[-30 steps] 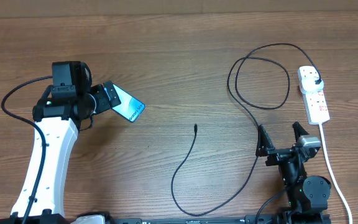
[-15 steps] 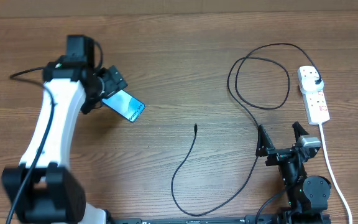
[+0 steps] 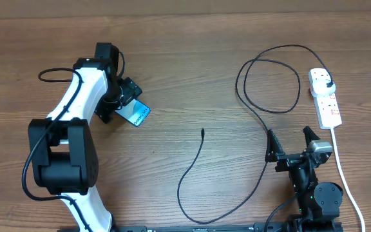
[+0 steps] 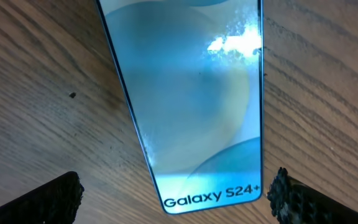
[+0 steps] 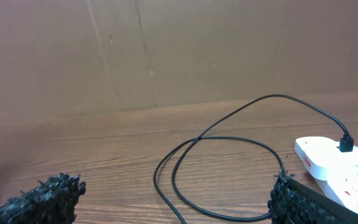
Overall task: Plug charger to phone and switch on socket
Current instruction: 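Move the left gripper over the Galaxy S24+ phone and lower, then close the left gripper on the phone's long edges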
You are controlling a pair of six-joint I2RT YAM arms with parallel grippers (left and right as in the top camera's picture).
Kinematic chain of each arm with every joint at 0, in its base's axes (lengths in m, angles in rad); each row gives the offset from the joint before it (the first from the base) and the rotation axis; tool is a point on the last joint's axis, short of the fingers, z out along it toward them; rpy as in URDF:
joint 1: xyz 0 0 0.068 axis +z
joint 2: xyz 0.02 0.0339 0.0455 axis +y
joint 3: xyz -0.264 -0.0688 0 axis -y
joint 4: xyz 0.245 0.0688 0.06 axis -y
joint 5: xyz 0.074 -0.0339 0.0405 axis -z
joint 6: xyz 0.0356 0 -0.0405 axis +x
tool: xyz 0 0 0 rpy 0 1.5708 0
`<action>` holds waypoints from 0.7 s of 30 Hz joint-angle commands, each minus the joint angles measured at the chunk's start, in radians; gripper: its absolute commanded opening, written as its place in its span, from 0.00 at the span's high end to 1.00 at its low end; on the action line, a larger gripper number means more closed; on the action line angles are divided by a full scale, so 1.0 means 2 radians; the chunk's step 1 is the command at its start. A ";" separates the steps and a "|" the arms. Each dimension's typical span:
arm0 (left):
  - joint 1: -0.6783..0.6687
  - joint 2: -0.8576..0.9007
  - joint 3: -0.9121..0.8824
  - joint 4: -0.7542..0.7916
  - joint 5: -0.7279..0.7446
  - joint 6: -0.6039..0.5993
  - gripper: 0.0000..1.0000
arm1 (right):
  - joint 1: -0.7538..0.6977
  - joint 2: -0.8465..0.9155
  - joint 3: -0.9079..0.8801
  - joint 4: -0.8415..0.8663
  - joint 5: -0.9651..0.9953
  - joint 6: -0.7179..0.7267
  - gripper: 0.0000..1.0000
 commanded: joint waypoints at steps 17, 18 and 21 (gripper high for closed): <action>-0.008 0.008 0.011 0.032 -0.009 -0.057 0.00 | 0.000 -0.004 -0.005 0.002 0.005 0.004 0.00; -0.010 0.008 0.010 0.032 -0.009 -0.057 0.00 | 0.000 -0.004 -0.005 0.002 0.005 0.004 0.00; -0.018 0.008 0.007 0.035 -0.014 -0.062 0.00 | 0.000 -0.004 -0.005 0.002 0.005 0.004 0.00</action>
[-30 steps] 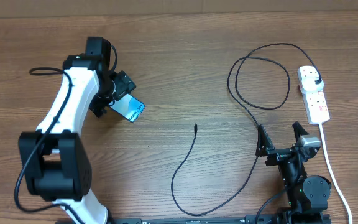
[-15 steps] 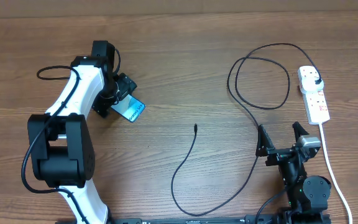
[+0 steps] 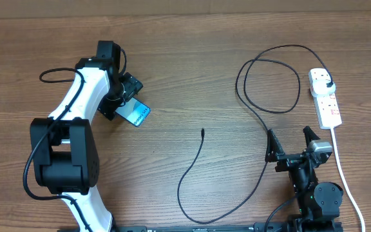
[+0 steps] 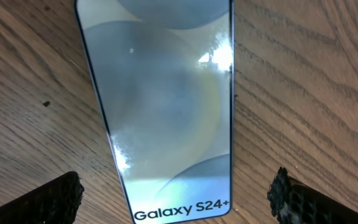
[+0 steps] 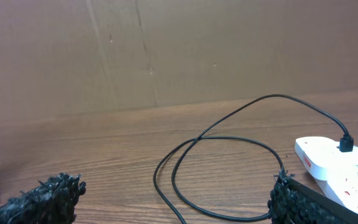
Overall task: Plug charger to phone and switch on socket
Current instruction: 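Close the left gripper on the phone's long edges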
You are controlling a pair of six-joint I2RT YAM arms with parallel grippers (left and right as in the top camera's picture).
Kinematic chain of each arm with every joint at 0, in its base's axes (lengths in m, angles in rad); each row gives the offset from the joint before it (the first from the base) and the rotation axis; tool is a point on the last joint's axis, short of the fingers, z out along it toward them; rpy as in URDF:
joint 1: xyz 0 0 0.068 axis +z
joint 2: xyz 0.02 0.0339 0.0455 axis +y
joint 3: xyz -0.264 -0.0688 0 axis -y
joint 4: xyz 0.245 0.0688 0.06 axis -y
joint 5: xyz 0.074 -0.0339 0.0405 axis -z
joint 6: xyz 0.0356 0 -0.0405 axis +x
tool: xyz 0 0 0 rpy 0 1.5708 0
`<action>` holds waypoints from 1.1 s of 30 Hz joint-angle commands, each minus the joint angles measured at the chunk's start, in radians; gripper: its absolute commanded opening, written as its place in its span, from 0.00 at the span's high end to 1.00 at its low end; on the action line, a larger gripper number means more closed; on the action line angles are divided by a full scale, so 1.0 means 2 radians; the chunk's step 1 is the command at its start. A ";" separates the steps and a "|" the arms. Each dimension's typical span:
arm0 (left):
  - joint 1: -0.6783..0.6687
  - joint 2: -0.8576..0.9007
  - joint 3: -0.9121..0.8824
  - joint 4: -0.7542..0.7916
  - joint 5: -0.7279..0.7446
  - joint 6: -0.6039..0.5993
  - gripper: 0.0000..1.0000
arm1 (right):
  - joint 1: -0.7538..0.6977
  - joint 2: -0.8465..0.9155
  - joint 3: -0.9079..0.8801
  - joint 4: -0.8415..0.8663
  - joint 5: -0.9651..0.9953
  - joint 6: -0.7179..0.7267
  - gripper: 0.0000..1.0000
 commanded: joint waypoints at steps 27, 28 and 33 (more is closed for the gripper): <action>-0.017 0.039 -0.001 0.011 -0.037 -0.038 0.00 | 0.000 -0.004 -0.005 0.002 0.005 0.003 0.00; -0.017 0.039 -0.001 0.011 -0.037 -0.038 0.00 | 0.000 -0.004 -0.005 0.002 0.005 0.003 0.00; -0.017 0.039 -0.001 0.010 -0.038 -0.038 0.00 | 0.000 -0.004 -0.005 0.002 0.005 0.003 0.00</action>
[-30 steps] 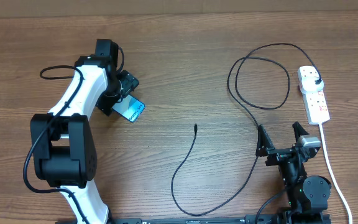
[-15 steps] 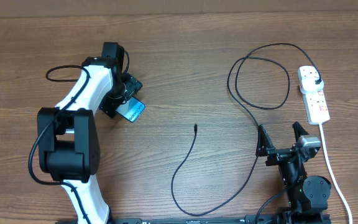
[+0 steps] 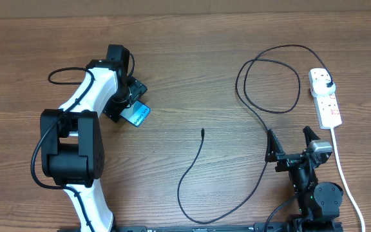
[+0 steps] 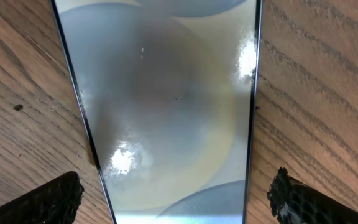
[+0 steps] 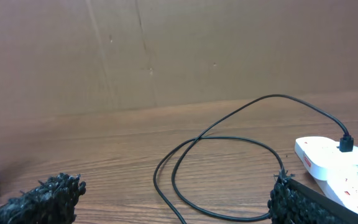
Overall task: Plug charger to phone and switch on socket
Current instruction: 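Close the left gripper on the phone's long edges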
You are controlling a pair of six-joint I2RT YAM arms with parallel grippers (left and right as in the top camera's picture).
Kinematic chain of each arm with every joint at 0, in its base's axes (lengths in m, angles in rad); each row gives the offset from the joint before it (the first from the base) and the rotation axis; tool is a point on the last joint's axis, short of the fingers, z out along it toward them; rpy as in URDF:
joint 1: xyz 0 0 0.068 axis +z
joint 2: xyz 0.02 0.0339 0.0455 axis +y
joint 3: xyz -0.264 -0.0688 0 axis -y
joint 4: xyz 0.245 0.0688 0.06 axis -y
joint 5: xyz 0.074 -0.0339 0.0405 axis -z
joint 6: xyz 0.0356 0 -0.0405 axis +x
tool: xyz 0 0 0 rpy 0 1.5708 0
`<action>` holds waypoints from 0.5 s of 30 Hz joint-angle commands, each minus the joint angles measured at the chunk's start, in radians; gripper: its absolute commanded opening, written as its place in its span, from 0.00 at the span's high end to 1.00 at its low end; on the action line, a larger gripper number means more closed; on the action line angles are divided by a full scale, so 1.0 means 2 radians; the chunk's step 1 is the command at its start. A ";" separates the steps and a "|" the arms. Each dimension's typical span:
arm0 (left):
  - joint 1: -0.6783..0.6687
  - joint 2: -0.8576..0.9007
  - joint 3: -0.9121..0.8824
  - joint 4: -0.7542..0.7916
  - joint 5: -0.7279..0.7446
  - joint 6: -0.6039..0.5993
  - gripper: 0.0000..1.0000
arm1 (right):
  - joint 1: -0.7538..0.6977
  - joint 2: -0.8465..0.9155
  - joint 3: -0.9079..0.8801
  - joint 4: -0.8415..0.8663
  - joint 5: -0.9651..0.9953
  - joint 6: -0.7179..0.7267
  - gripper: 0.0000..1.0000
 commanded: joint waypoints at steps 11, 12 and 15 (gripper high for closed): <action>-0.001 0.030 -0.001 0.002 -0.016 -0.039 0.00 | 0.000 -0.004 -0.005 0.002 0.005 0.004 0.00; -0.001 0.032 -0.001 0.003 -0.016 -0.041 0.00 | 0.000 -0.004 -0.005 0.002 0.005 0.004 0.00; -0.001 0.032 -0.001 0.006 -0.013 -0.042 0.00 | 0.000 -0.004 -0.005 0.002 0.005 0.004 0.00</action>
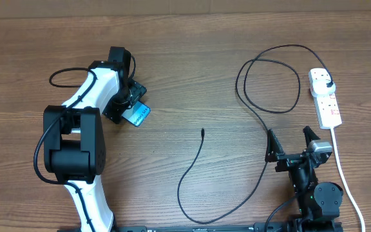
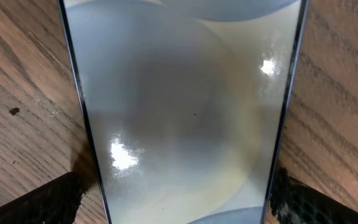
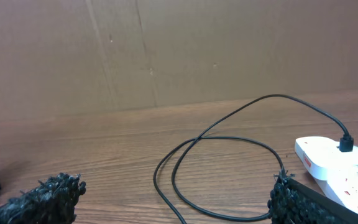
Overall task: Plug charger to phone and switch on socket
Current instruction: 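Close the left gripper on the phone's long edges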
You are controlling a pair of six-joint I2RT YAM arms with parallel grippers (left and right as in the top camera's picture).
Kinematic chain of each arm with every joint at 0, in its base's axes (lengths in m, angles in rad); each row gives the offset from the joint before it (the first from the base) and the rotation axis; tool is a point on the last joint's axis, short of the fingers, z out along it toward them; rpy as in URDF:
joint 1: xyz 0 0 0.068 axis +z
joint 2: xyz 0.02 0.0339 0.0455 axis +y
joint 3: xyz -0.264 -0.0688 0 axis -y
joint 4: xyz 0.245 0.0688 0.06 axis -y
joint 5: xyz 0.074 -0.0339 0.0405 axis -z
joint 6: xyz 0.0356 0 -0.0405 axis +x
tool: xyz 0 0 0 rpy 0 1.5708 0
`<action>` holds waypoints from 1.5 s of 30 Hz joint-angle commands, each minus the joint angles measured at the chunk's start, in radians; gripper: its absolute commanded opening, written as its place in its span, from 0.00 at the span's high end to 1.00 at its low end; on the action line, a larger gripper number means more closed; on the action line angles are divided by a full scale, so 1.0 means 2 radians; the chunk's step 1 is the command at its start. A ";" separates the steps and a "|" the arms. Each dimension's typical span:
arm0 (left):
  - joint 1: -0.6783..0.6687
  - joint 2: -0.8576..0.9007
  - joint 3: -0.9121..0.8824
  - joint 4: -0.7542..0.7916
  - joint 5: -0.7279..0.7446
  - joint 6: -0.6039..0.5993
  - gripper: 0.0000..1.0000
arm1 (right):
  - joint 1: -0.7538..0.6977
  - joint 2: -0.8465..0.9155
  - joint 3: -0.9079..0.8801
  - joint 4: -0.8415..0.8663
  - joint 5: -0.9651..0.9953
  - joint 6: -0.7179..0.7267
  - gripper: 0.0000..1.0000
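Note:
The phone (image 1: 138, 115), its screen lit pale blue, lies flat on the wooden table at the left. My left gripper (image 2: 176, 200) is open and low over it. The screen (image 2: 179, 106) fills the gap between the two black fingers (image 2: 45, 202), one at each long side. The black charger cable (image 1: 192, 167) lies loose mid-table, with its free tip (image 1: 202, 132) well right of the phone. Its other end is plugged into the white power strip (image 1: 325, 100) at the far right. My right gripper (image 1: 294, 145) is open and empty near the front edge, facing the cable loop (image 3: 219, 168).
The cable makes a big loop (image 1: 269, 80) at the back right, and the strip's white lead (image 1: 341, 174) runs toward the front edge beside my right arm. A brown cardboard wall (image 3: 179, 50) closes off the back of the table.
My left gripper has come closer down onto the phone. The screen now spans the whole gap between the fingers. The right arm, cable and power strip are unchanged.
At first my left gripper hung open above the phone, with its "Galaxy S24+" end in view. It then moved further along the phone, and the arm swung slightly right. Now the fingers flank the phone's sides. The right arm stayed parked.

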 commanded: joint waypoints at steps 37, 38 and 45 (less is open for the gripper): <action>0.019 0.014 -0.002 -0.046 0.004 -0.016 0.00 | 0.000 -0.004 -0.005 0.002 0.005 0.004 0.00; 0.019 0.014 -0.002 -0.046 -0.007 -0.016 0.00 | 0.000 -0.004 -0.005 0.002 0.005 0.004 0.00; 0.019 0.014 -0.002 -0.050 -0.027 -0.009 0.00 | 0.000 -0.004 -0.005 0.002 0.005 0.004 0.00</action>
